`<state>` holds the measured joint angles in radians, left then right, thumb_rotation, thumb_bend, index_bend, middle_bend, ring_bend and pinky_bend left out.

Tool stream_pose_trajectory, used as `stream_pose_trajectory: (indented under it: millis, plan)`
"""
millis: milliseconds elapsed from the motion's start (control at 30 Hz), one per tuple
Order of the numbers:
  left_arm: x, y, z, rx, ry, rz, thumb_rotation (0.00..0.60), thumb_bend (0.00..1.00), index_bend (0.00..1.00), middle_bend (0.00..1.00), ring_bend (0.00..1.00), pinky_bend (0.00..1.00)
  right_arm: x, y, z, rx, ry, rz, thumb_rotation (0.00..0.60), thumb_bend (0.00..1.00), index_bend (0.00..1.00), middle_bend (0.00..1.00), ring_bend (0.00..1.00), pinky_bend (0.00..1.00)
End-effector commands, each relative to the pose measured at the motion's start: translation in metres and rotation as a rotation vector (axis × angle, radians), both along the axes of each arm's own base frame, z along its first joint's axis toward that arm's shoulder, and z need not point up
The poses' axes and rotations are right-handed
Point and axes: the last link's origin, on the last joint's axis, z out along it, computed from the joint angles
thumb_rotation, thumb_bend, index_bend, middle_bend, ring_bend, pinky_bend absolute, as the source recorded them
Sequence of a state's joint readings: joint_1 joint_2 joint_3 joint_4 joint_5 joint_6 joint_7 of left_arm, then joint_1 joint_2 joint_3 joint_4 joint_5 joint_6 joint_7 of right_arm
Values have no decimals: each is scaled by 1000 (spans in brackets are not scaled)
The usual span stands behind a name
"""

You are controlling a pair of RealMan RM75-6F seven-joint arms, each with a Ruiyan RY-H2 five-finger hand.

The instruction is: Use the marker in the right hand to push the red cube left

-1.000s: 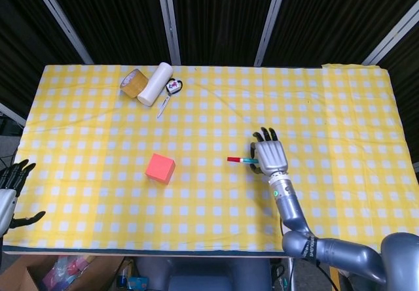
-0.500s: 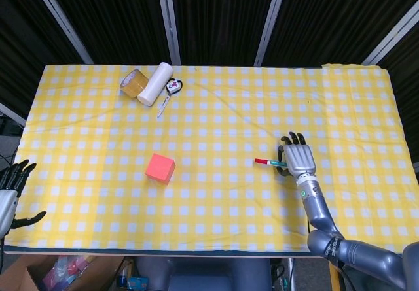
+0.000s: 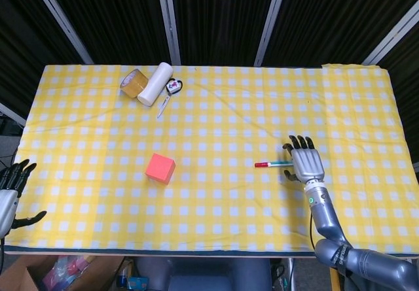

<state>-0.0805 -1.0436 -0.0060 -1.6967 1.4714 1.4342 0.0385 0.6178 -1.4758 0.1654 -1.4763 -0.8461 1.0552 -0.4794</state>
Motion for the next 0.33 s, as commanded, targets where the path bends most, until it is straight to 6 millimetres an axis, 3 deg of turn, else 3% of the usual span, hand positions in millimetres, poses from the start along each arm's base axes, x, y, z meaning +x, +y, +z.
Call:
stream_pose_trajectory:
  millis: [33,200,333]
  plan:
    - [0,0,0,10,1,-7,600,0,0,0,0,0,-4,21,20,-27,20,21,600,366,258,82,0,0]
    - [-2,1,2,46,5,-17,600,0,0,0,0,0,-12,59,58,-82,26,79,600,366,250,75,0,0]
    - [-3,2,4,76,2,-17,600,0,0,0,0,0,-27,91,90,-126,33,114,600,366,165,31,0,0]
